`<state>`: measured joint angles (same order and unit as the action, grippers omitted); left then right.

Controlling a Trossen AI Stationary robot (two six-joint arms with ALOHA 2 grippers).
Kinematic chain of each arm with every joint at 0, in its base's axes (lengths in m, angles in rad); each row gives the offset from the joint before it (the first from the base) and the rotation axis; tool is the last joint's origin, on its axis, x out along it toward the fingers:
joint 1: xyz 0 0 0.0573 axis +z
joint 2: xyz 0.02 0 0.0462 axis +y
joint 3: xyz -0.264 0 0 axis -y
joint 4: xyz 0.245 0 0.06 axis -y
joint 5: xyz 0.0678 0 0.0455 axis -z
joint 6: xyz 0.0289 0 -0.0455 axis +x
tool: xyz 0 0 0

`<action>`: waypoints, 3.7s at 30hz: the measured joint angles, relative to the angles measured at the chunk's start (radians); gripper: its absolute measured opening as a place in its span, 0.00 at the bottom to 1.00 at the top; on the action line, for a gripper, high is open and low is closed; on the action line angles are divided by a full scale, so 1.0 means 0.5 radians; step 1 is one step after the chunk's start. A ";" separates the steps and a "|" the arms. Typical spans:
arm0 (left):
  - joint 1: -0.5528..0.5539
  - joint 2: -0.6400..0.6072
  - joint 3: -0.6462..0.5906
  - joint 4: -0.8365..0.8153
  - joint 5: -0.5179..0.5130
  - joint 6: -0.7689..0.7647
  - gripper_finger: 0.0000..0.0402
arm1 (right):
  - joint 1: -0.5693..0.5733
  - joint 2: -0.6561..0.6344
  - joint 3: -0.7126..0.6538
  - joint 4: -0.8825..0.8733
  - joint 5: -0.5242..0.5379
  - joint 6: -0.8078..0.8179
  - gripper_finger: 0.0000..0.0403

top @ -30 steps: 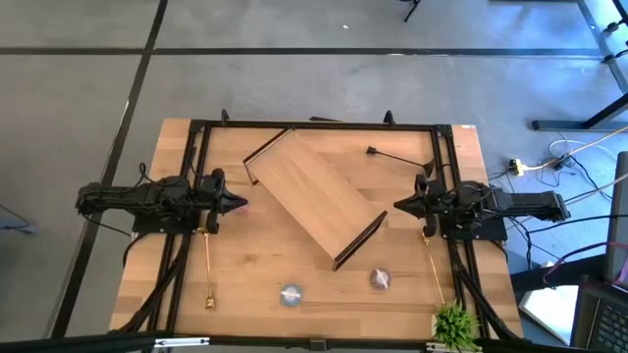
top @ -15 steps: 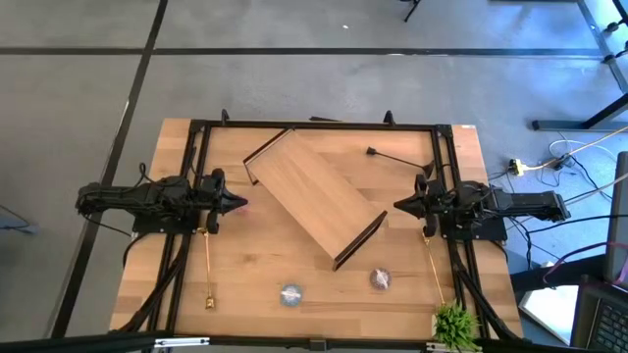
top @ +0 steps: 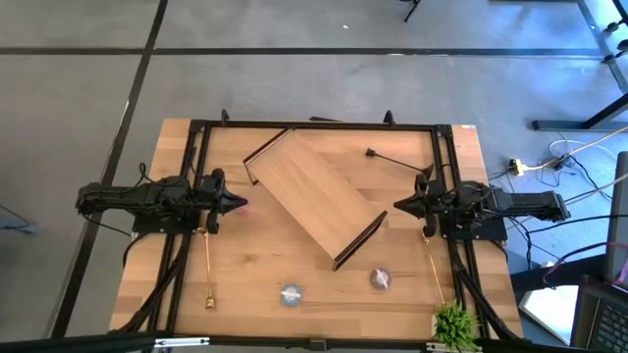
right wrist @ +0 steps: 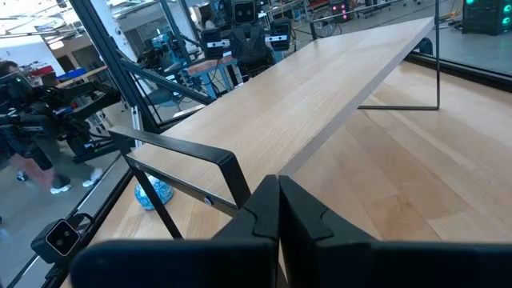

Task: Pick & Place candle stick holders

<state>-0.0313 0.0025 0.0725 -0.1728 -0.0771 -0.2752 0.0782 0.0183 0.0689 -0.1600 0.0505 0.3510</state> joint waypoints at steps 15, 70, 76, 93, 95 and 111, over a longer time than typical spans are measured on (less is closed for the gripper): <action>0.000 0.000 -0.005 0.111 -0.039 -0.010 0.01 | 0.000 0.000 -0.001 0.000 0.000 0.000 0.00; 0.000 0.944 0.456 1.895 -0.358 -1.213 0.01 | 0.000 0.000 0.000 0.002 0.002 -0.090 0.00; 0.000 1.244 0.674 1.910 -0.414 -0.994 0.01 | 0.000 0.000 -0.001 0.075 0.002 0.131 0.00; 0.016 1.429 0.823 1.907 -0.692 -0.750 0.01 | 0.000 0.000 -0.001 0.990 0.282 0.952 0.00; 0.045 1.475 0.823 1.907 -0.692 -0.799 0.01 | 0.000 0.000 0.000 1.130 0.282 1.011 0.00; 0.715 1.889 1.314 1.330 0.522 -1.050 0.01 | 0.003 0.141 0.037 1.595 0.290 1.197 0.00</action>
<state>0.3262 0.9472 0.7296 0.4920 0.1838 -0.8002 0.0799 0.0890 0.0875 0.6376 0.1955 0.9496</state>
